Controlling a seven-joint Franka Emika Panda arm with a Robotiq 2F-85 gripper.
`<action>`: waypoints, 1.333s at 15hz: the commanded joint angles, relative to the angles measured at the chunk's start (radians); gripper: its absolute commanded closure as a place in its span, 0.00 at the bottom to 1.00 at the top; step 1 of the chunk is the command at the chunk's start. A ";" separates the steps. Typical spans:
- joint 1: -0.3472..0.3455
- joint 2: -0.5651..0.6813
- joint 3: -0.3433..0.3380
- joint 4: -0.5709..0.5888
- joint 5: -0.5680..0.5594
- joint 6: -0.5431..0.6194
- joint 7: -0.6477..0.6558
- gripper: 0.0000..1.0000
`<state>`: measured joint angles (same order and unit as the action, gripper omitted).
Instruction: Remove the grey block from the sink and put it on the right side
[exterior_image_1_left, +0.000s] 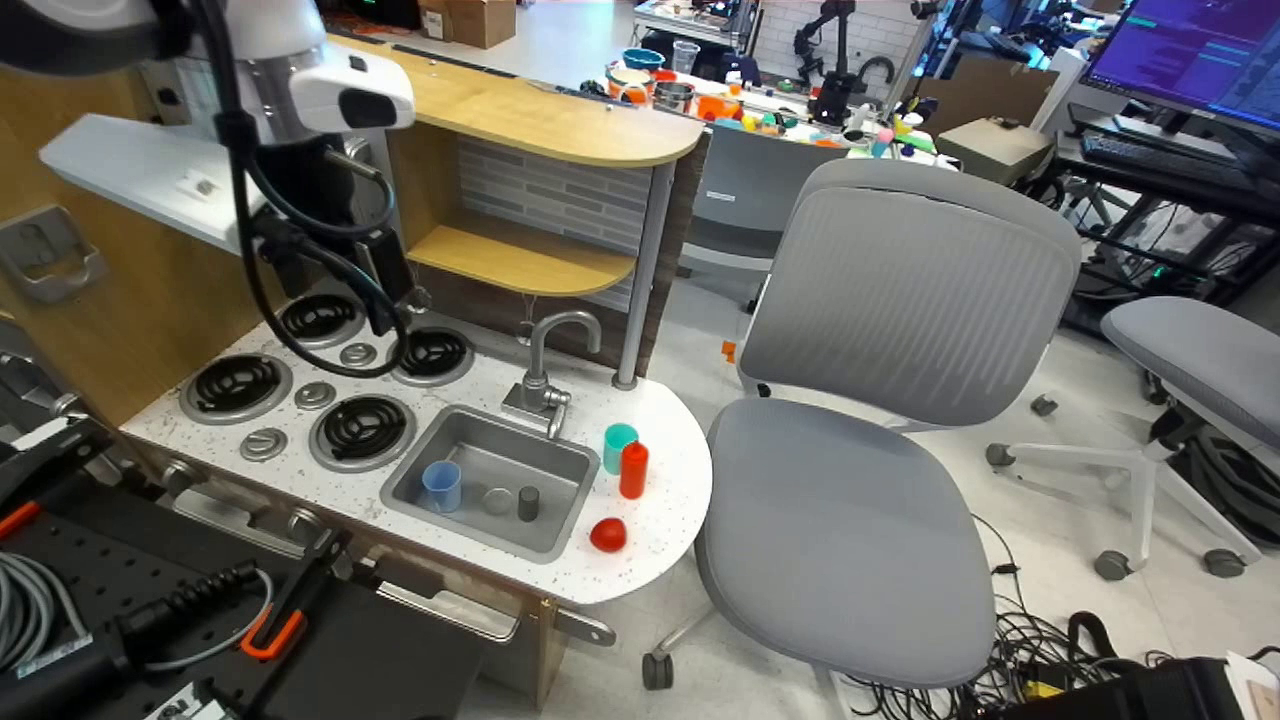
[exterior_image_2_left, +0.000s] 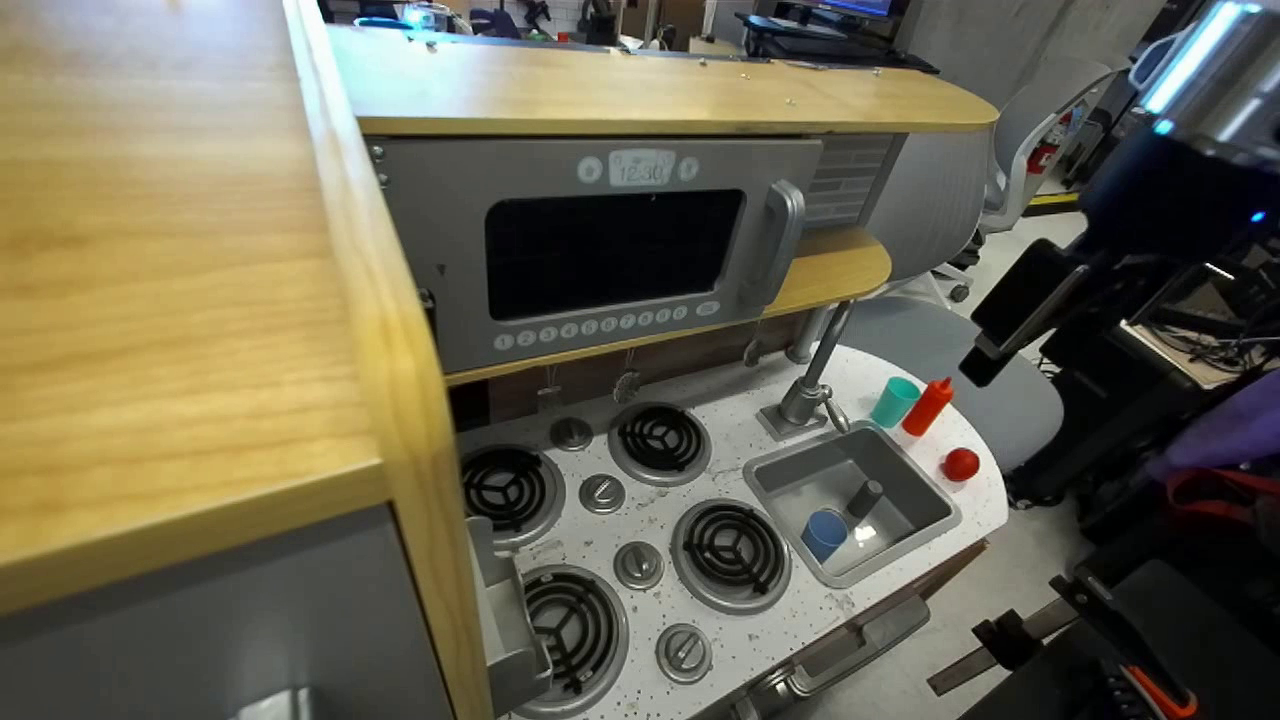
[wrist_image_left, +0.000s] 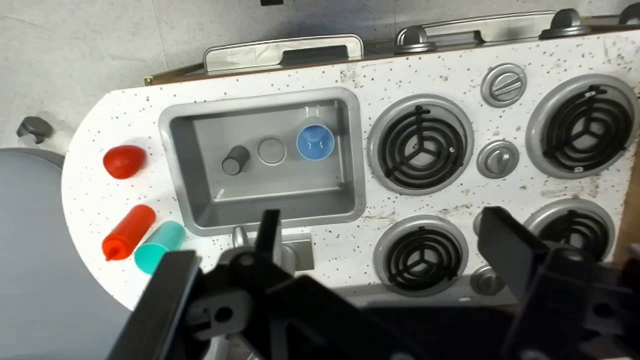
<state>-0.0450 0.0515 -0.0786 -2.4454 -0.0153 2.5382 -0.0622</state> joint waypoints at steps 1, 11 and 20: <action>-0.030 0.166 -0.013 0.123 -0.006 0.029 -0.005 0.00; -0.132 0.521 -0.003 0.380 0.021 0.086 -0.094 0.00; -0.141 0.795 -0.021 0.596 -0.011 0.126 -0.074 0.00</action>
<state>-0.1717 0.7618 -0.0985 -1.9367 -0.0131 2.6397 -0.1367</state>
